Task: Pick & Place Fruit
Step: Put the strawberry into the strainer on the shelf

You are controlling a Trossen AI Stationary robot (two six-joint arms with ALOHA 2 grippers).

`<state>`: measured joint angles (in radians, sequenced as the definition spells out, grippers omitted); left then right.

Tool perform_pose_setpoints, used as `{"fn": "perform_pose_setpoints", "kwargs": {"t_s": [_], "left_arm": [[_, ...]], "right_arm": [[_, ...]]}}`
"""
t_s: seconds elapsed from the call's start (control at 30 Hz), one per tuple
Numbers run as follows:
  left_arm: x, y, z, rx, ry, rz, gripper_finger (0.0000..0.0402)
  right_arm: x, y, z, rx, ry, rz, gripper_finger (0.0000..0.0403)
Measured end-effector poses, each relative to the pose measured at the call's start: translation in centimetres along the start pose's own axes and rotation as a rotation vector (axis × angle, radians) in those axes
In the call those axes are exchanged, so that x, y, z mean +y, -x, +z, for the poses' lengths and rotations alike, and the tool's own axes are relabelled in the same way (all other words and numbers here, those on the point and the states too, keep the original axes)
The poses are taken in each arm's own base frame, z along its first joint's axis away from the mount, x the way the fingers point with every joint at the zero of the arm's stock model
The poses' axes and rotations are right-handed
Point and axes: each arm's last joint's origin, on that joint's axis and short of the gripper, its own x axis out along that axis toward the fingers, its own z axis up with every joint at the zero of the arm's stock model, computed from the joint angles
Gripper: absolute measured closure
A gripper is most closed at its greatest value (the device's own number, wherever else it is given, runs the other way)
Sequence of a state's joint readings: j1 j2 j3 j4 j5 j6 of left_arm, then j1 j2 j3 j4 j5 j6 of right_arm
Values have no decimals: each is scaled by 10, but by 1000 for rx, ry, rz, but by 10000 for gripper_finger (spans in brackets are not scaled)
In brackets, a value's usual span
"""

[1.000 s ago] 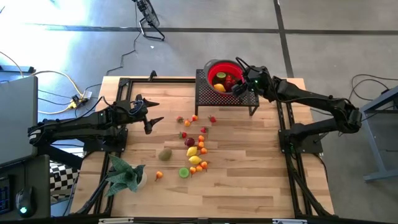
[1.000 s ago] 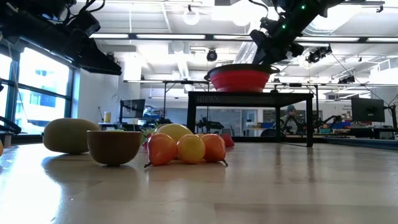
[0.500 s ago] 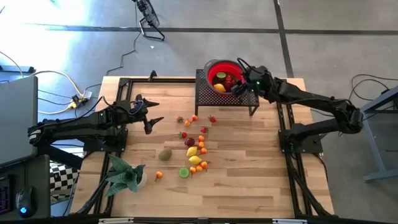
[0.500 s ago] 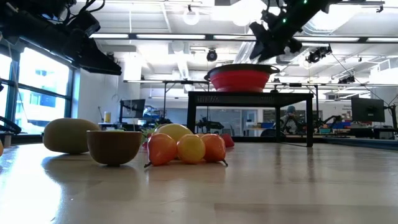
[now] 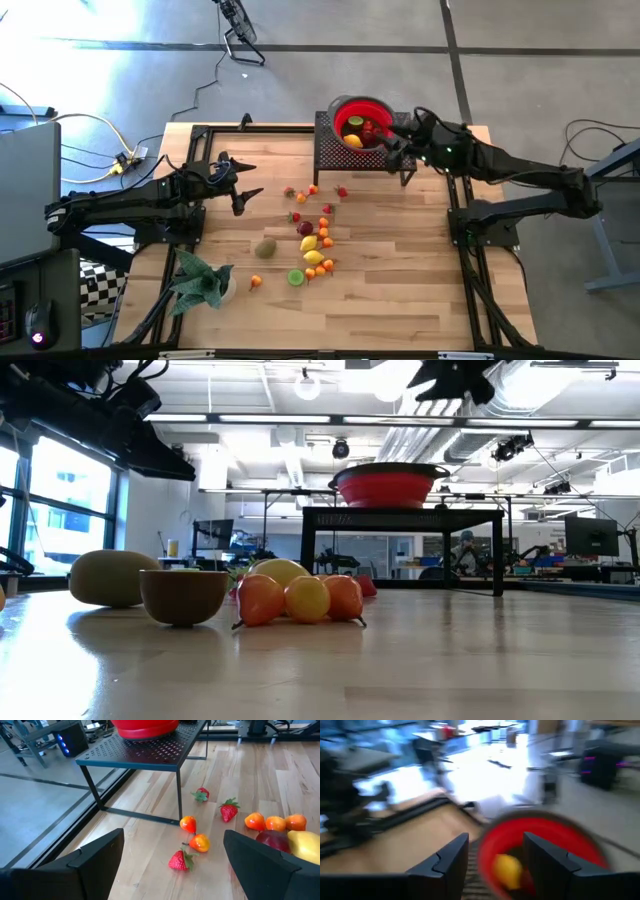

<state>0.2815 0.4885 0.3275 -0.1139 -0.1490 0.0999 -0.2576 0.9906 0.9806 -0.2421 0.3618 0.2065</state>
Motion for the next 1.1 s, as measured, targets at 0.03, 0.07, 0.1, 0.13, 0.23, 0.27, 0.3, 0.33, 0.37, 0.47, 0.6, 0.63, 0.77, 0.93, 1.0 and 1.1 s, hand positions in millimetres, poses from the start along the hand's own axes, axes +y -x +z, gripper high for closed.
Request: {"fn": "perform_pose_setpoints", "kwargs": {"t_s": [0.03,0.07,0.1,0.13,0.23,0.27,0.3,0.33,0.37,0.47,0.6,0.63,0.77,0.93,1.0,1.1], "left_arm": [[0,0,0,0,0,0,64],[0,0,0,0,0,0,64],[0,0,0,0,0,0,64],[0,0,0,0,0,0,64],[0,0,0,0,0,0,64],[0,0,0,0,0,1,64],[0,0,0,0,0,0,64],[0,0,0,0,0,0,64],[0,0,0,0,0,1,64],[0,0,0,0,0,0,64],[0,0,0,0,0,0,64],[0,0,0,0,0,0,64],[0,0,0,0,0,0,64],[0,0,0,0,0,0,64],[0,0,0,0,0,1,64],[0,0,0,0,0,0,64]], "right_arm": [[3,3,0,2,-11,43,222],[7,5,0,5,-27,87,222],[10,7,0,15,-43,132,222],[14,8,-1,26,-59,177,222],[24,10,-5,71,-112,289,222],[29,10,-6,89,-127,325,222],[33,9,-9,110,-137,358,222],[38,8,-11,134,-140,384,222],[42,7,-15,153,-133,396,222],[57,2,-24,199,-103,430,222],[75,-7,-42,292,-50,454,222],[80,-9,-48,320,-35,458,223],[96,-19,-72,441,26,452,232],[116,-31,-101,539,59,415,252],[123,-36,-114,562,94,381,261],[133,-43,-134,596,147,333,273]]}}
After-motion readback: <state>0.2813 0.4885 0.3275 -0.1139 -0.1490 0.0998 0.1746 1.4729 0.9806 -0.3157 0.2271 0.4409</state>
